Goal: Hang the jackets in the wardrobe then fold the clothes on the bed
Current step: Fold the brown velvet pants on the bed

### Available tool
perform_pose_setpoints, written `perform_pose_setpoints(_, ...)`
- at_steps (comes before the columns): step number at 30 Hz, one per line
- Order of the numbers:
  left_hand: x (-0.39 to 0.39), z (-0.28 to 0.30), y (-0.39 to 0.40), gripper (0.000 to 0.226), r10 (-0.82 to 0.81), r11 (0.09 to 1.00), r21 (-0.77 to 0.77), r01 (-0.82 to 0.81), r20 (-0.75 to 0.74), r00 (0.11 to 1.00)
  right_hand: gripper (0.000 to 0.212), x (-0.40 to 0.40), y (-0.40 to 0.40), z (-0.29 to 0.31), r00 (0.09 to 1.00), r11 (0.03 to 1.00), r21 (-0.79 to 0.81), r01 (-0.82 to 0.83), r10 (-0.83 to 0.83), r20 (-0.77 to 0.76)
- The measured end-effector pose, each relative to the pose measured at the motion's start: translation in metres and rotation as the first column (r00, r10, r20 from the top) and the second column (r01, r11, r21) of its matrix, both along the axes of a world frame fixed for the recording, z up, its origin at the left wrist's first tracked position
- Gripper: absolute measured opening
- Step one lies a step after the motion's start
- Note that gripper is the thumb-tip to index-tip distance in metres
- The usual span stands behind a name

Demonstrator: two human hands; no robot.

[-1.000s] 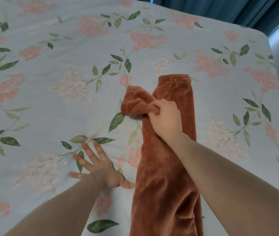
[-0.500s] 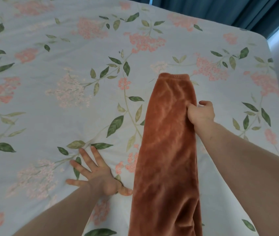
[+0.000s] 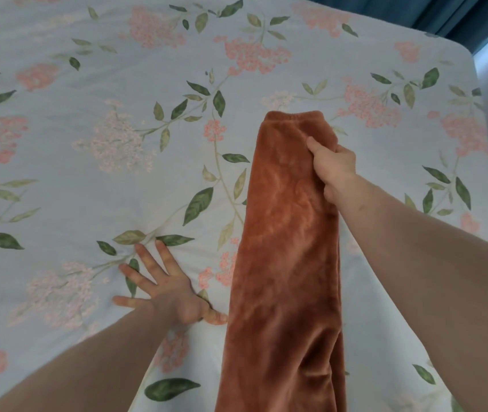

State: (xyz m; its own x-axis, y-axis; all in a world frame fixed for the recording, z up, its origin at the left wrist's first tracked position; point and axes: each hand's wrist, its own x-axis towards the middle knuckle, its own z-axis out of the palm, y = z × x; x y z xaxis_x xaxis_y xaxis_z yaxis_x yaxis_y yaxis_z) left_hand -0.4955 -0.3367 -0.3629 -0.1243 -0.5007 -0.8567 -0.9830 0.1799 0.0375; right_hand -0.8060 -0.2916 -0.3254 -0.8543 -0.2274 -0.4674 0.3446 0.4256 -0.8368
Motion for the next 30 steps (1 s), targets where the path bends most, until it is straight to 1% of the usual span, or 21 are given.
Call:
perform_pose_setpoints(1,0.000,0.000,0.000,0.192,-0.006,1.000,-0.001,0.006,0.000,1.000,0.026,0.002,0.002,0.004,1.000,1.000,-0.023,-0.008,0.008,-0.017)
perform_pose_setpoints(3,0.001,0.000,-0.001,0.191,-0.017,1.000,-0.002,0.017,0.005,1.000,0.013,0.008,0.009,0.012,0.993,0.999,-0.044,-0.033,0.028,-0.115)
perform_pose_setpoints(5,0.003,-0.002,0.000,0.191,-0.035,0.999,-0.018,0.035,0.005,0.999,0.010,0.015,0.018,0.026,0.973,0.996,-0.049,-0.078,0.065,-0.223)
perform_pose_setpoints(9,0.009,-0.007,-0.002,0.193,-0.044,0.997,-0.063,0.043,-0.014,0.999,0.025,0.044,0.053,0.052,0.938,0.982,-0.122,-0.147,0.099,-0.333)
perform_pose_setpoints(12,0.015,-0.013,-0.001,0.197,-0.061,0.993,-0.107,0.055,-0.052,0.997,0.033,0.083,0.093,0.062,0.932,0.947,-0.217,-0.237,0.158,-0.326)
perform_pose_setpoints(13,0.017,-0.012,0.001,0.198,-0.067,0.990,-0.126,0.058,-0.068,0.995,0.037,0.097,0.108,0.063,0.923,0.938,-0.211,-0.276,0.197,-0.331)
perform_pose_setpoints(15,0.025,-0.007,0.010,0.195,-0.085,0.980,-0.187,0.061,-0.120,0.989,0.046,0.123,0.136,0.062,0.865,0.931,-0.094,-0.353,0.286,-0.412)
perform_pose_setpoints(17,0.036,-0.002,0.020,0.186,-0.123,0.963,-0.258,0.075,-0.177,0.976,0.048,0.148,0.161,0.061,0.809,0.915,0.014,-0.402,0.362,-0.464)
perform_pose_setpoints(19,0.050,-0.001,0.023,0.171,-0.172,0.943,-0.320,0.092,-0.231,0.958,0.049,0.170,0.182,0.060,0.776,0.894,0.080,-0.442,0.425,-0.466)
perform_pose_setpoints(20,0.059,0.001,0.023,0.162,-0.188,0.936,-0.340,0.093,-0.259,0.947,0.046,0.180,0.192,0.060,0.768,0.887,0.107,-0.449,0.444,-0.461)
perform_pose_setpoints(22,0.076,0.005,0.023,0.138,-0.225,0.924,-0.372,0.090,-0.339,0.913,0.040,0.200,0.209,0.063,0.779,0.898,0.092,-0.431,0.422,-0.464)
perform_pose_setpoints(24,0.091,0.015,0.035,0.112,-0.258,0.903,-0.428,0.035,-0.475,0.841,0.037,0.219,0.225,0.069,0.801,0.927,0.023,-0.375,0.336,-0.496)
perform_pose_setpoints(25,0.095,0.023,0.045,0.104,-0.289,0.888,-0.460,-0.001,-0.560,0.777,0.036,0.228,0.232,0.073,0.801,0.935,-0.003,-0.354,0.302,-0.518)
perform_pose_setpoints(26,0.098,0.031,0.058,0.101,-0.343,0.873,-0.488,-0.014,-0.635,0.692,0.035,0.237,0.238,0.078,0.802,0.940,-0.030,-0.341,0.275,-0.530)
perform_pose_setpoints(28,0.099,0.047,0.089,0.110,-0.478,0.845,-0.535,0.025,-0.732,0.486,0.032,0.252,0.249,0.085,0.816,0.937,-0.085,-0.338,0.246,-0.523)
perform_pose_setpoints(30,0.095,0.064,0.118,0.121,-0.563,0.816,-0.575,0.057,-0.770,0.300,0.033,0.265,0.258,0.090,0.814,0.932,-0.096,-0.348,0.250,-0.524)
